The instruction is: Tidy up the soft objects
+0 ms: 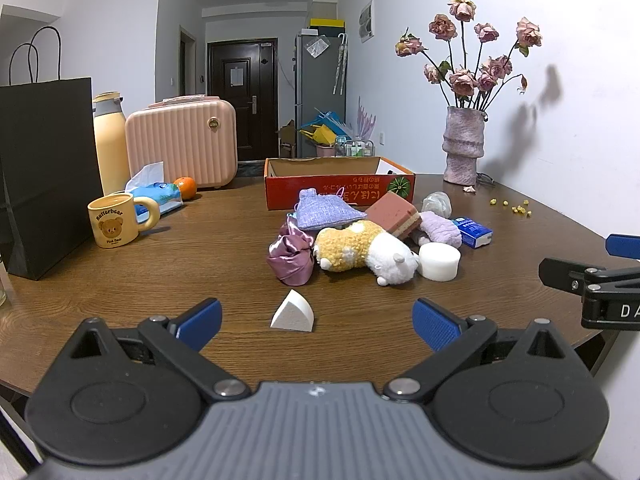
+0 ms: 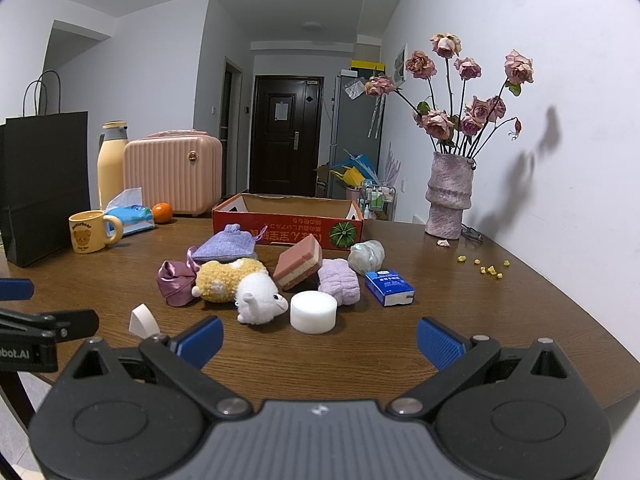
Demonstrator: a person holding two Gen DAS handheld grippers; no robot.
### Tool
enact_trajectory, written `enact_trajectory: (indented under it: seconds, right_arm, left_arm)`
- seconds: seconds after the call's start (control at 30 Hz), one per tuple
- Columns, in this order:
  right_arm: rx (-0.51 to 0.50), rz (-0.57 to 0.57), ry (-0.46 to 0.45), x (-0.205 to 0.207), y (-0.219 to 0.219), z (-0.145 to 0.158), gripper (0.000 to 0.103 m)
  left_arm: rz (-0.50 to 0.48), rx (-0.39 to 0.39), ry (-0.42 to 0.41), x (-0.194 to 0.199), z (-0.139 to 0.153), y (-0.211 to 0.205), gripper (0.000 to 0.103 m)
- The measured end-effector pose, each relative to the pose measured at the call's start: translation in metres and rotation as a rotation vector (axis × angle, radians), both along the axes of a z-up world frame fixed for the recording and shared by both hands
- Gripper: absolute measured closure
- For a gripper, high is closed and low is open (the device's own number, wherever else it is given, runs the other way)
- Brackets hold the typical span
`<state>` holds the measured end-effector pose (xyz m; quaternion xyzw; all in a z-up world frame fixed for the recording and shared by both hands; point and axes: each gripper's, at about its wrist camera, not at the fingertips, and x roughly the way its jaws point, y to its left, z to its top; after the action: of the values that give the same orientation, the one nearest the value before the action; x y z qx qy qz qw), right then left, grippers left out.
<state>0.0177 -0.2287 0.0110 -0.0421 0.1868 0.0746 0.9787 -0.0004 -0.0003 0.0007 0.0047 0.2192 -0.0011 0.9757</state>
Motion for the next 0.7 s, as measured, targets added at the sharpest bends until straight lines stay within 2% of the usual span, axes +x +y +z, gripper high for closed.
enact_trajectory:
  seconds: [0.7]
  right_arm:
    - [0.0,0.0,-0.002,0.0,0.0011,0.0036,0.0]
  left_arm:
    - [0.001,0.0,-0.003,-0.0004,-0.0001,-0.0003,0.0]
